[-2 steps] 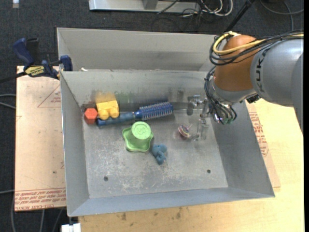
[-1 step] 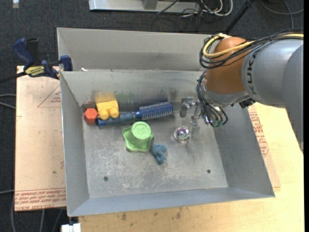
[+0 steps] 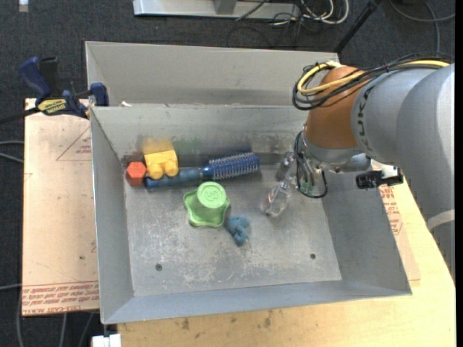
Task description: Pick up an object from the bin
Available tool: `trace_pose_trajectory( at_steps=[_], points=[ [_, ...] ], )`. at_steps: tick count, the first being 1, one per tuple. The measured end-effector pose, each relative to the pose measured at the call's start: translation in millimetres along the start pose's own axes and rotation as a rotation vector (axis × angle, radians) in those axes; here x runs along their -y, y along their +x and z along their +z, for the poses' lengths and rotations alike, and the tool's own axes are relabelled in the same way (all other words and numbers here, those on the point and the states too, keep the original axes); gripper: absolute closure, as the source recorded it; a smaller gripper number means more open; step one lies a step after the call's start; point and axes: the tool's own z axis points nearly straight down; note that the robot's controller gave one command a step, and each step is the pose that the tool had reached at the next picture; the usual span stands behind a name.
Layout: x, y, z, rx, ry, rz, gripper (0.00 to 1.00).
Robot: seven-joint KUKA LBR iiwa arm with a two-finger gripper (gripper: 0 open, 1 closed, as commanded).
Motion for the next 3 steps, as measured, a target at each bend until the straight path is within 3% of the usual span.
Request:
trace_pose_trajectory(
  at_steps=[1, 2, 3],
  points=[
    [-1, -0.1, 0, 0.001, 0.000, -0.003, 0.00],
    [-1, -0.1, 0, 0.001, 0.000, -0.003, 1.00],
    [-2, -2.3, -105, 0.013, -0.005, -0.006, 1.00]
  ],
)
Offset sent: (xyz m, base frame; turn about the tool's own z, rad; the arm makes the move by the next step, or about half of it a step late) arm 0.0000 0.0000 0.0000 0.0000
